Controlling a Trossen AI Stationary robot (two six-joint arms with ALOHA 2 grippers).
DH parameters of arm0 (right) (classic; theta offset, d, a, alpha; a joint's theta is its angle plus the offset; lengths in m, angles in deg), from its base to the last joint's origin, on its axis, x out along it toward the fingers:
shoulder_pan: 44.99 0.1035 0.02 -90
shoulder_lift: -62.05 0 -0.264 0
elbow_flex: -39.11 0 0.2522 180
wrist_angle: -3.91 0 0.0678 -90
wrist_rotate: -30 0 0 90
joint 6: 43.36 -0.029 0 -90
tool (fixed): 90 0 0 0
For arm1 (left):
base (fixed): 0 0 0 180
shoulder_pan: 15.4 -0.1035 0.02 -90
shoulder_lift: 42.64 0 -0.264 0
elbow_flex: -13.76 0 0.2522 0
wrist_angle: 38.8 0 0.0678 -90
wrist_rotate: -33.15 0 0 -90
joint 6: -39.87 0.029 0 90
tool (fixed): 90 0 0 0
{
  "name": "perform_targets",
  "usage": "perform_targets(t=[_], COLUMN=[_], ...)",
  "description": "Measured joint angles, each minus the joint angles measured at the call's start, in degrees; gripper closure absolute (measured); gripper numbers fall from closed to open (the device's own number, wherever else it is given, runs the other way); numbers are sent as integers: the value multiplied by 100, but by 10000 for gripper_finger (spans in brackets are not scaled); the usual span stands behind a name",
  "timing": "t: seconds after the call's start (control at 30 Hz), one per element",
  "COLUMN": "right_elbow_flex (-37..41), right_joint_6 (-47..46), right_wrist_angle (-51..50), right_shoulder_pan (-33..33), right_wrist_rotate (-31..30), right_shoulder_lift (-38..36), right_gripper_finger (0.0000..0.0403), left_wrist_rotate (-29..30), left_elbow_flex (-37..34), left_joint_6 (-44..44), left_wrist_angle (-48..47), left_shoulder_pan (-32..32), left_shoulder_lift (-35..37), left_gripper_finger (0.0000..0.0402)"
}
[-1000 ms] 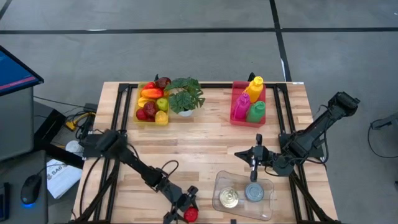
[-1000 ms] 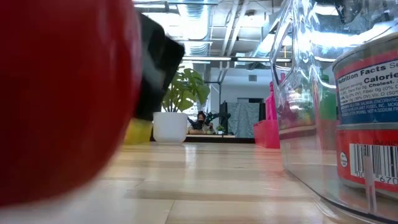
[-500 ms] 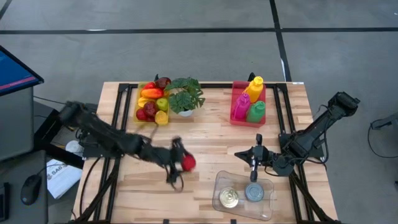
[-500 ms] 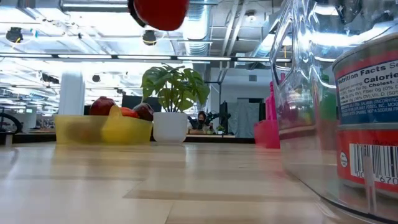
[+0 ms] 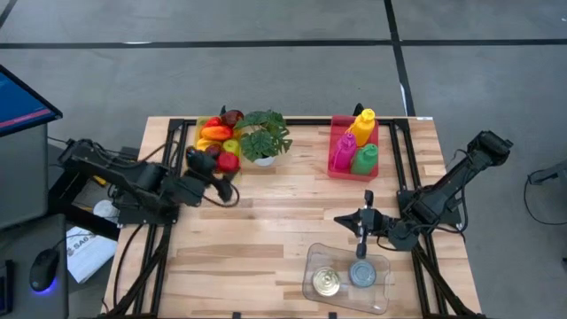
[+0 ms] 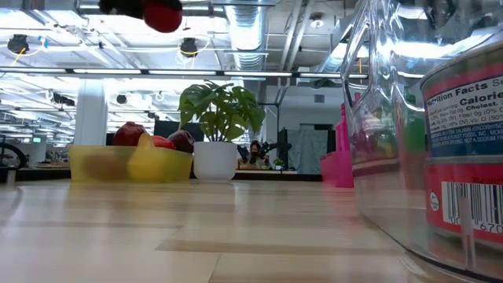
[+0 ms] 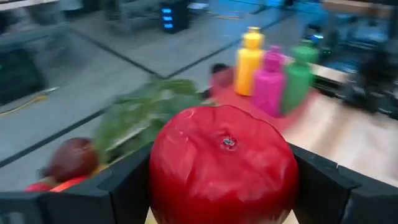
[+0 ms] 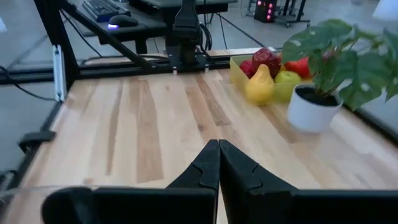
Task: Pick & Place Food Item
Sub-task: Put the red apple into the yellow bin
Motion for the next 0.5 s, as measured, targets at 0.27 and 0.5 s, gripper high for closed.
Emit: perform_targets(t=[0.27, 0.5], right_elbow_flex=[0, 0], right_joint_6=[675, 856], right_wrist_angle=[-2, -15], right_shoulder_pan=[-279, -755], right_wrist_rotate=[-11, -13], right_shoulder_lift=[0, -2], right_gripper_finger=[403, 403], left_wrist_rotate=[141, 208], left_elbow_flex=[-4, -4], left_joint_6=[-916, -1823], left_wrist_angle=[-1065, -1873], left_shoulder_pan=[-1017, -2307], left_shoulder_lift=[-114, -556], left_gripper_finger=[110, 110])
